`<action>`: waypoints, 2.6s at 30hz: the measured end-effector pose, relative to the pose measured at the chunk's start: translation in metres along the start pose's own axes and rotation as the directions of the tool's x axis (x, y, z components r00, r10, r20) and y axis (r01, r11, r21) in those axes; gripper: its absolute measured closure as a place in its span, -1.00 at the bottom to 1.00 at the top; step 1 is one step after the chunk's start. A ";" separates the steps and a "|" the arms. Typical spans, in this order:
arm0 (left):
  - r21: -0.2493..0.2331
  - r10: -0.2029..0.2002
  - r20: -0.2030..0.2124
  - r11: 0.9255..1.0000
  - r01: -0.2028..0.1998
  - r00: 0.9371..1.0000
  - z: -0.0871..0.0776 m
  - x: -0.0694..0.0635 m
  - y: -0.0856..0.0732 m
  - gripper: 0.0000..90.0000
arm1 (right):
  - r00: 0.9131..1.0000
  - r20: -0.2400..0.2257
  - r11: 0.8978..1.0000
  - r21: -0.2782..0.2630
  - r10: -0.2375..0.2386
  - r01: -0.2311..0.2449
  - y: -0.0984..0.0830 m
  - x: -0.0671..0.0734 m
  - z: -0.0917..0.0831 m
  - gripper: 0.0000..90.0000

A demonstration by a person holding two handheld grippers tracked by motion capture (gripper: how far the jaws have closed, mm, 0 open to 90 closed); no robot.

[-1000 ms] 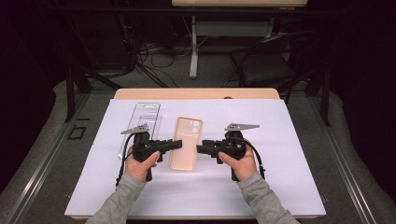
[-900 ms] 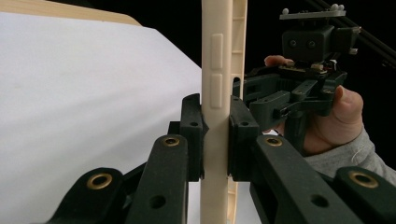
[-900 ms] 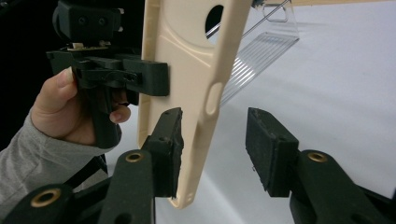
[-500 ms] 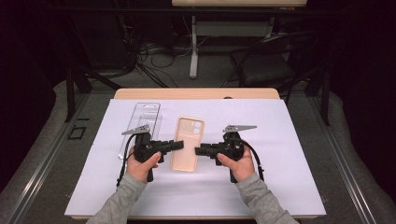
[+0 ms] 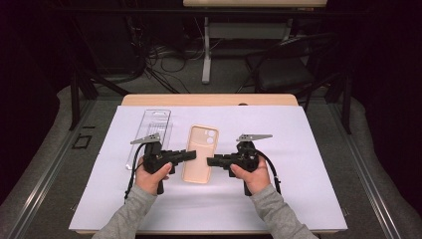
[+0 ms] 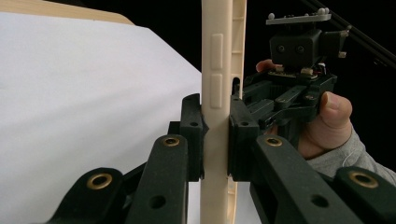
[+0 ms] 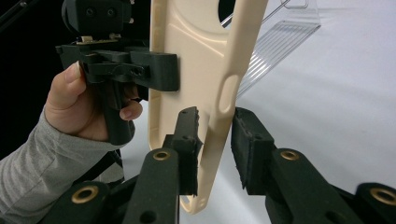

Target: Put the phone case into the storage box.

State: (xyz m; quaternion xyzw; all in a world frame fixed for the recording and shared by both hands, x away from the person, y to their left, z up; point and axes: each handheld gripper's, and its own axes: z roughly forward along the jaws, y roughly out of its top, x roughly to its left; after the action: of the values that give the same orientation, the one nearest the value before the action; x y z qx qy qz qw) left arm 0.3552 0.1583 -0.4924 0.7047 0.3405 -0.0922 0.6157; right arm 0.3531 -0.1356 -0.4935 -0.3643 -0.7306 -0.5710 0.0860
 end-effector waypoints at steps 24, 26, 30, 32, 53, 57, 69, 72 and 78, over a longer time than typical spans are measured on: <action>0.012 0.007 0.005 1.000 -0.007 1.000 0.002 0.000 -0.001 0.78 | 0.998 -0.023 0.998 -0.007 0.066 -0.066 -0.002 -0.005 0.000 0.79; 0.015 0.008 0.004 1.000 -0.008 1.000 0.003 0.000 -0.001 0.78 | 0.997 -0.022 0.997 -0.006 0.071 -0.071 -0.002 -0.005 0.001 0.79; 0.016 0.006 0.001 1.000 -0.006 1.000 0.003 0.000 -0.001 0.78 | 0.996 -0.020 0.996 -0.003 0.084 -0.084 -0.003 -0.006 0.001 0.79; 0.015 0.005 -0.001 1.000 -0.005 1.000 0.003 0.000 -0.001 0.78 | 0.996 -0.019 0.996 -0.005 0.088 -0.088 -0.003 -0.006 0.001 0.80; 0.015 0.007 -0.010 1.000 -0.006 1.000 0.004 0.000 -0.002 0.77 | 0.996 -0.009 0.996 -0.012 0.094 -0.094 -0.004 -0.006 0.001 0.81; 0.013 0.007 -0.009 1.000 -0.007 1.000 0.004 0.000 -0.002 0.77 | 0.996 -0.008 0.996 -0.014 0.093 -0.093 -0.004 -0.006 0.000 0.81; 0.010 0.016 -0.027 1.000 -0.016 0.999 0.003 0.000 -0.001 0.56 | 0.995 -0.002 0.994 -0.024 0.102 -0.102 -0.004 -0.007 -0.001 0.81; 0.006 0.016 -0.032 1.000 -0.015 0.999 0.003 -0.001 -0.001 0.47 | 0.995 0.002 0.995 -0.023 0.101 -0.101 -0.004 -0.007 -0.002 0.81; 0.012 0.025 -0.048 1.000 -0.024 0.999 0.003 -0.002 0.000 0.33 | 0.995 0.014 0.995 -0.027 0.095 -0.094 -0.003 -0.009 -0.004 0.81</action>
State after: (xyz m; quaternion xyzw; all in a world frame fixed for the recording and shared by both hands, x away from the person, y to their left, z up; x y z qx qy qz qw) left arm 0.3545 0.1550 -0.4914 0.7144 0.3461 -0.0695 0.6042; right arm 0.3563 -0.1435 -0.4996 -0.4038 -0.7056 -0.5732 0.1026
